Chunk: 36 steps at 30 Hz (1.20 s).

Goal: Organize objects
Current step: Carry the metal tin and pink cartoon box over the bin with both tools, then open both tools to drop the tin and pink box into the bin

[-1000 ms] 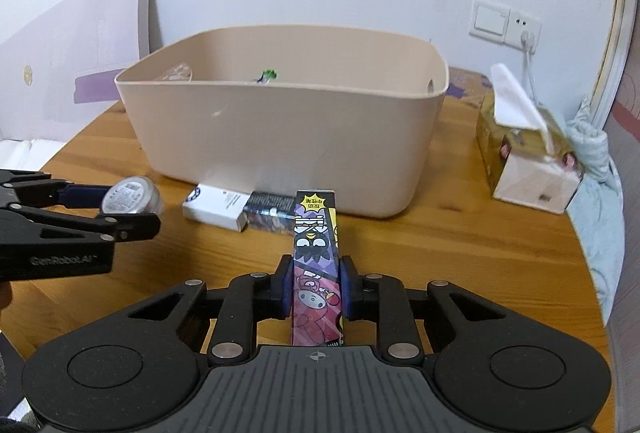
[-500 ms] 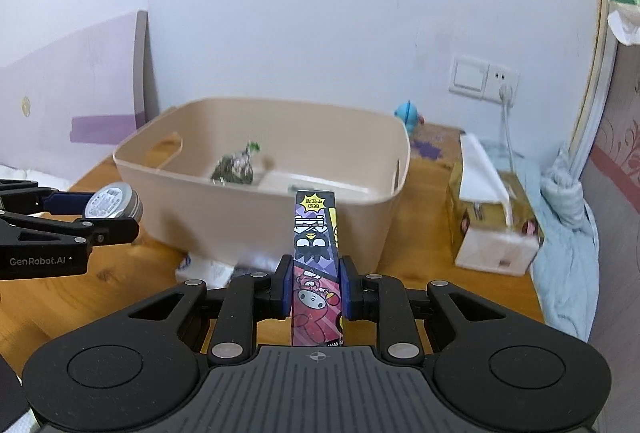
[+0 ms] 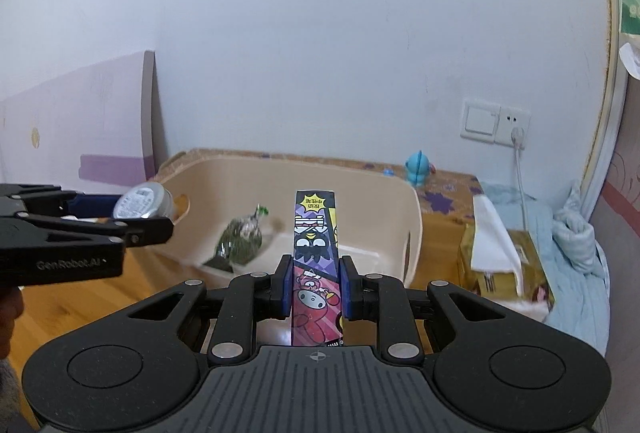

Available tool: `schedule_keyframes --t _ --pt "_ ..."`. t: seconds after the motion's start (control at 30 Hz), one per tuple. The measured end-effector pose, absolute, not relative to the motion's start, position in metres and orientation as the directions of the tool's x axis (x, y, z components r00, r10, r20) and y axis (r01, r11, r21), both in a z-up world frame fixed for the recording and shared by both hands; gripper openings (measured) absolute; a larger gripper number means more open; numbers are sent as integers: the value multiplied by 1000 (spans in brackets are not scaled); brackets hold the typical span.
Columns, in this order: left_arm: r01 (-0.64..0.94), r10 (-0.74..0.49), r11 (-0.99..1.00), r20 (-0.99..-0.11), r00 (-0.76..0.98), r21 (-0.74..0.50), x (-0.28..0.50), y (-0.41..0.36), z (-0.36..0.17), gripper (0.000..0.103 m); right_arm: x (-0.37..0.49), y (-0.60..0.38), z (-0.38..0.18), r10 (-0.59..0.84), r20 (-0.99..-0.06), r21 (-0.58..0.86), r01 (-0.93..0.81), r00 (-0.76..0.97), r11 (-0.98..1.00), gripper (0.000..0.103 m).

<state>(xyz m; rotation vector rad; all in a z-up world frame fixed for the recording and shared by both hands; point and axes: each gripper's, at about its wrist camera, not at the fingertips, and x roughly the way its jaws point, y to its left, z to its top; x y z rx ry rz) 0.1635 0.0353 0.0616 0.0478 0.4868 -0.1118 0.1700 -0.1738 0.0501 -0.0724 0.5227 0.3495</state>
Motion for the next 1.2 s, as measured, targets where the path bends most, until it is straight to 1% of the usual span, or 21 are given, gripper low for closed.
schedule_keyframes --t 0.1,0.3,0.5,0.63,0.83,0.97,1.1,1.2 --pt "113 -92 993 -472 877 17 180 33 61 55 183 -174 53 328 -491 55 -347 807 936 22" --pt "110 -78 993 -495 866 35 213 27 57 56 205 -165 59 342 -479 58 -359 809 932 22" --pt "125 -105 992 -531 841 2 234 24 49 55 227 -165 60 336 -489 64 -351 805 934 22" --pt "122 -92 992 -541 836 20 246 18 44 56 241 -162 55 318 -507 53 -339 801 939 22" --pt "103 -64 994 -582 811 35 267 14 31 56 260 -156 38 288 -548 43 -318 785 947 22" --pt "86 -38 995 -609 792 50 277 12 20 56 268 -150 24 236 -572 -7 -292 785 956 22" --pt "81 -36 996 -642 766 41 283 13 10 56 271 -144 14 227 -596 -21 -297 770 955 22" --pt "98 -67 995 -661 748 10 282 15 7 56 271 -142 10 221 -606 -28 -298 765 954 22"
